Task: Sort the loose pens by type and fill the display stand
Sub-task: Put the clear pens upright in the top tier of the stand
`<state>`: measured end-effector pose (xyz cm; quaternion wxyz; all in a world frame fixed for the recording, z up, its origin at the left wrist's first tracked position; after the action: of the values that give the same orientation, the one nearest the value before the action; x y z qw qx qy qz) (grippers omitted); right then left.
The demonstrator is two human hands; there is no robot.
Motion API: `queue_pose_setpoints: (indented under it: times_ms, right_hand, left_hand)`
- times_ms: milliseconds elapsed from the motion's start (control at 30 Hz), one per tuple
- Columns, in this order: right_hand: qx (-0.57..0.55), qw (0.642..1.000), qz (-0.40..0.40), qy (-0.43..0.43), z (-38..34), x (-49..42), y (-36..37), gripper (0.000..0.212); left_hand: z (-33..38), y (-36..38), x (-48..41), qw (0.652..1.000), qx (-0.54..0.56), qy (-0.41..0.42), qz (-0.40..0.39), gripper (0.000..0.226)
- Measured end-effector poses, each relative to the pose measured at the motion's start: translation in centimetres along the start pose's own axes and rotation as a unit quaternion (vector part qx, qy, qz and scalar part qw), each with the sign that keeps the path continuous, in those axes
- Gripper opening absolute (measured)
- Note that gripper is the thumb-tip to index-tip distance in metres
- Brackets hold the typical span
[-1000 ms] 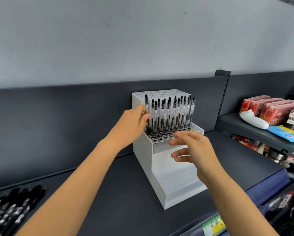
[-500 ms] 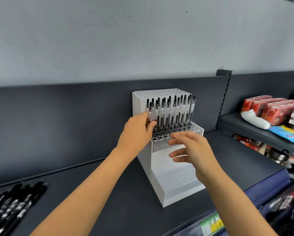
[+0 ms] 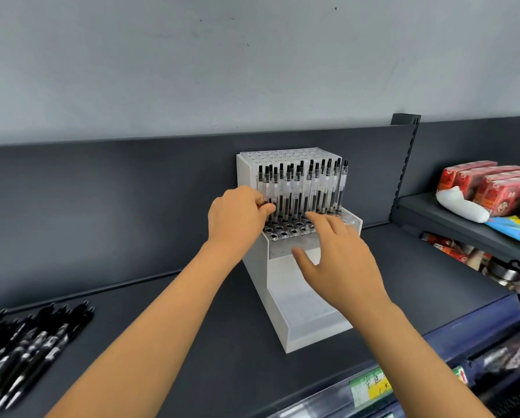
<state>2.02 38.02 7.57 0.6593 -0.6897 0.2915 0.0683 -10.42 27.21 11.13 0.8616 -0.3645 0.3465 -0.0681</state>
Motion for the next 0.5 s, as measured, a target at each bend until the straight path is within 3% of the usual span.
queue_pose_setpoints:
  times_ms: [300, 500]
  right_hand:
    - [0.046, 0.998, -0.039, -0.027, 0.1, 0.8, 0.5, 0.065]
    - [-0.053, 0.991, 0.068, -0.106, -3.5, 1.8, -0.5, 0.053]
  left_hand:
    - [0.1, 0.1, 0.9, 0.991, -0.115, -0.019, -0.069, 0.042]
    - [-2.1, -4.0, 6.7, 0.984, -0.178, -0.008, -0.024, 0.06]
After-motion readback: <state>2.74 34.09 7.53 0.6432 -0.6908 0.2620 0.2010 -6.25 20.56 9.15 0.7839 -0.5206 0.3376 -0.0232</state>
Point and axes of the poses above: each hand's wrist, its own x-axis away from the middle knuckle, its own y-axis out of the palm, z = x × y, the point moved 8 cm from there along -x, towards the middle knuckle, and after that the axes turned 8 degrees about x, right-handed, at the moved point
